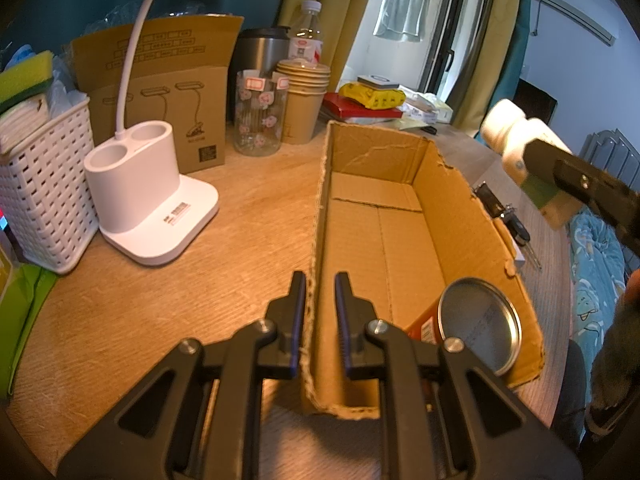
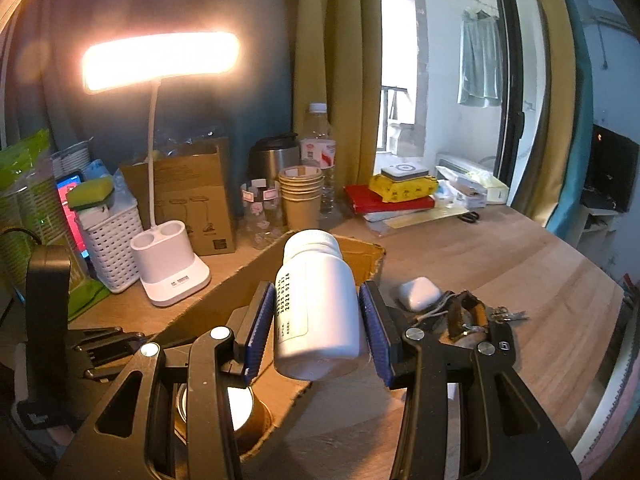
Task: Organize rigid objects
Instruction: 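Carry the pill bottle over the box and release it inside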
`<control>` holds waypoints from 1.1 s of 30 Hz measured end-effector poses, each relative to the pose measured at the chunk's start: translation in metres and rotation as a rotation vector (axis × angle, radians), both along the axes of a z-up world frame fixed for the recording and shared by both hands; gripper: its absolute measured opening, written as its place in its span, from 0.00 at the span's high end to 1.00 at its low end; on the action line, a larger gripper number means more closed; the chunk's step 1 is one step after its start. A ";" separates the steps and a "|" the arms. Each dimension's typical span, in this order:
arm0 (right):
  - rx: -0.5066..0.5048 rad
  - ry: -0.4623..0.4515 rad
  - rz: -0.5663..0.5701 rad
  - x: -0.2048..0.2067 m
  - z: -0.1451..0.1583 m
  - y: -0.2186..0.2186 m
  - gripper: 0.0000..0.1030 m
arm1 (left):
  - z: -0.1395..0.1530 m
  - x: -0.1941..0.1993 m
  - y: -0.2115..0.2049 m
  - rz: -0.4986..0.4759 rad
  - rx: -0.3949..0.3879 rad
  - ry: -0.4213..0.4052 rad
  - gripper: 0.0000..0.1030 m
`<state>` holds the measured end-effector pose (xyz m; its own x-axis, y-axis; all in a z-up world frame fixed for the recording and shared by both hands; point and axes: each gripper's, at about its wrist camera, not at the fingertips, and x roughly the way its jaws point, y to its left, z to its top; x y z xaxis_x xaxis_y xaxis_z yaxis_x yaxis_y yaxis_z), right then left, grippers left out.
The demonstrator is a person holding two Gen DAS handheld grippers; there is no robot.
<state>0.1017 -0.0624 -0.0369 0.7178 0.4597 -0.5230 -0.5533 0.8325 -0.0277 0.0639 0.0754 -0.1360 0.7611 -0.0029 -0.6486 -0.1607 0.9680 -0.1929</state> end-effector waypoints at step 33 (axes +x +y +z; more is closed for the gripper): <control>-0.069 0.205 0.068 0.033 -0.055 0.046 0.55 | 0.003 -0.001 0.000 0.005 0.016 -0.007 0.86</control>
